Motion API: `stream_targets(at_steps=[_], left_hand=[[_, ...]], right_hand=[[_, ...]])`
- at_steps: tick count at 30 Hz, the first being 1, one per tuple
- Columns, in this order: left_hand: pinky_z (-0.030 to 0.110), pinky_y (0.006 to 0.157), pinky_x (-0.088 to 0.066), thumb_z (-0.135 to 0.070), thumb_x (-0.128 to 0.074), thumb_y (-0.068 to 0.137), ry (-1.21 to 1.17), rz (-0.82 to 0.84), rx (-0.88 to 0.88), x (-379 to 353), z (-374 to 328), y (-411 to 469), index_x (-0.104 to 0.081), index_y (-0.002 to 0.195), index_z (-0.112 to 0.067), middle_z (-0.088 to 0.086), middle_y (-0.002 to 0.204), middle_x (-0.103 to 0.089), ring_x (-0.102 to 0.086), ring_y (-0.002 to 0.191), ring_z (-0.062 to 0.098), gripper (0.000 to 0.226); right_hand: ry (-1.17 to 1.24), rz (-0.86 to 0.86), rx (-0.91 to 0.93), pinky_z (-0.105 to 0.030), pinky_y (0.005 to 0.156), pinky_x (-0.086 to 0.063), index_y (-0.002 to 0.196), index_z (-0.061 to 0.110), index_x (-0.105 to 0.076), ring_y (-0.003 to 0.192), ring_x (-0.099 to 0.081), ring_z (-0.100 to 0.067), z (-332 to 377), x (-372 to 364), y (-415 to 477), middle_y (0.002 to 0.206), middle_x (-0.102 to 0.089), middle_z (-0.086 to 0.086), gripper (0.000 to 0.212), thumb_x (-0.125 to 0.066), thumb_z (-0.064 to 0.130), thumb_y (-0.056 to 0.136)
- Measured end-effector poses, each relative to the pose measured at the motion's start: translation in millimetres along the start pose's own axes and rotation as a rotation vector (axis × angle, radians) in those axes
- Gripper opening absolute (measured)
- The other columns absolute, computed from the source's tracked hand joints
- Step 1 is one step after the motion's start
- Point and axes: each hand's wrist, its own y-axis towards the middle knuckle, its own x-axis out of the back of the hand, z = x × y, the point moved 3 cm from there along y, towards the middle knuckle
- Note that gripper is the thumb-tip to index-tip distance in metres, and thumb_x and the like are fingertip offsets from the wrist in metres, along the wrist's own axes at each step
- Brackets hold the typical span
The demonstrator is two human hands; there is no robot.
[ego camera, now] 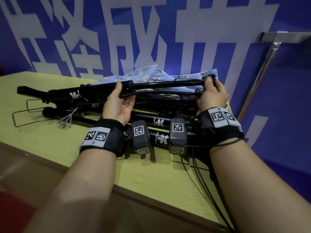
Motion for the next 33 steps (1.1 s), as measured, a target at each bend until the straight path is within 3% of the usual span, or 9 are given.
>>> stream_targets(at_steps=[3, 8, 12, 16, 19, 23, 27, 31, 33], left_hand=[[0.032, 0.073, -0.059, -0.039, -0.055, 0.098, -0.051, -0.028, -0.023, 1.3, 0.0, 2.7, -0.055, 0.132, -0.01, 0.014, 0.118, -0.066, -0.067, 0.103, 0.026, 0.045], [0.031, 0.078, -0.059, -0.037, -0.058, 0.096, -0.028, -0.066, -0.058, 3.2, -1.0, 3.8, -0.055, 0.132, -0.012, 0.011, 0.12, -0.066, -0.068, 0.105, 0.024, 0.043], [0.029, 0.074, -0.059, -0.033, -0.063, 0.094, -0.026, -0.088, -0.072, 4.1, -1.9, 2.2, -0.056, 0.13, -0.012, 0.011, 0.117, -0.068, -0.069, 0.104, 0.024, 0.043], [0.027, 0.068, -0.058, -0.031, -0.062, 0.095, -0.041, -0.08, -0.039, 3.0, -1.9, 0.3, -0.058, 0.127, -0.011, 0.012, 0.114, -0.07, -0.07, 0.099, 0.023, 0.039], [0.027, 0.065, -0.058, -0.032, -0.062, 0.094, -0.044, -0.101, -0.041, 2.9, -2.1, -0.5, -0.057, 0.128, -0.011, 0.011, 0.114, -0.069, -0.07, 0.095, 0.023, 0.04], [0.027, 0.063, -0.057, -0.032, -0.064, 0.093, -0.048, -0.099, -0.034, 3.6, -1.6, -0.3, -0.054, 0.132, -0.014, 0.012, 0.117, -0.068, -0.07, 0.098, 0.024, 0.044], [0.027, 0.063, -0.057, -0.034, -0.063, 0.093, -0.032, -0.081, -0.038, 4.3, -3.3, 0.6, -0.054, 0.133, -0.013, 0.012, 0.117, -0.068, -0.07, 0.098, 0.023, 0.045], [0.029, 0.069, -0.058, -0.034, -0.062, 0.094, -0.025, -0.075, -0.042, 3.9, -2.5, -0.2, -0.055, 0.131, -0.014, 0.011, 0.116, -0.068, -0.069, 0.1, 0.023, 0.043], [0.03, 0.072, -0.057, -0.033, -0.062, 0.094, -0.03, -0.076, -0.044, 3.7, -2.6, -0.9, -0.055, 0.131, -0.014, 0.011, 0.117, -0.068, -0.069, 0.1, 0.023, 0.042]], right_hand=[[0.06, -0.015, -0.047, -0.026, 0.062, -0.051, 0.119, 0.008, -0.061, 0.065, -0.06, -0.017, -3.2, 3.6, 4.3, 0.108, -0.063, -0.014, 0.029, -0.055, 0.022, 0.094], [0.045, -0.012, -0.069, -0.024, 0.058, -0.049, 0.123, 0.005, -0.059, 0.063, -0.057, -0.017, -2.6, 6.0, 4.2, 0.098, -0.06, -0.01, 0.032, -0.052, 0.021, 0.096], [0.011, 0.0, -0.026, -0.019, 0.057, -0.052, 0.118, 0.007, -0.063, 0.083, -0.062, -0.022, 0.1, 5.8, 2.5, 0.112, -0.066, -0.017, 0.03, -0.057, 0.022, 0.093], [0.053, 0.046, -0.077, -0.026, 0.066, -0.053, 0.125, 0.01, -0.058, 0.071, -0.061, -0.018, 2.5, 4.3, -2.3, 0.115, -0.066, -0.014, 0.044, -0.069, 0.015, 0.083], [0.002, 0.055, -0.058, -0.03, 0.07, -0.056, 0.129, 0.013, -0.055, 0.08, -0.066, -0.021, 2.8, 3.1, -4.6, 0.112, -0.067, -0.009, 0.055, -0.074, 0.018, 0.079], [-0.073, -0.037, -0.024, -0.046, 0.083, -0.056, 0.107, 0.016, -0.055, 0.093, -0.068, -0.031, 3.6, 6.3, -4.1, 0.106, -0.067, -0.009, 0.044, -0.08, 0.03, 0.073], [-0.125, -0.107, -0.035, -0.043, 0.087, -0.053, 0.096, 0.017, -0.044, 0.094, -0.066, -0.029, 5.0, 12.8, -0.5, 0.107, -0.062, -0.009, 0.045, -0.077, 0.038, 0.074], [-0.179, -0.086, 0.039, -0.033, 0.085, -0.052, 0.114, 0.018, -0.058, 0.096, -0.063, -0.02, 5.5, 13.5, 1.1, 0.115, -0.062, -0.006, 0.045, -0.068, 0.045, 0.08], [-0.25, -0.084, 0.099, -0.029, 0.072, -0.049, 0.088, 0.018, -0.068, 0.083, -0.061, -0.02, 6.9, 12.4, -0.8, 0.097, -0.067, -0.008, 0.032, -0.061, 0.048, 0.085]])
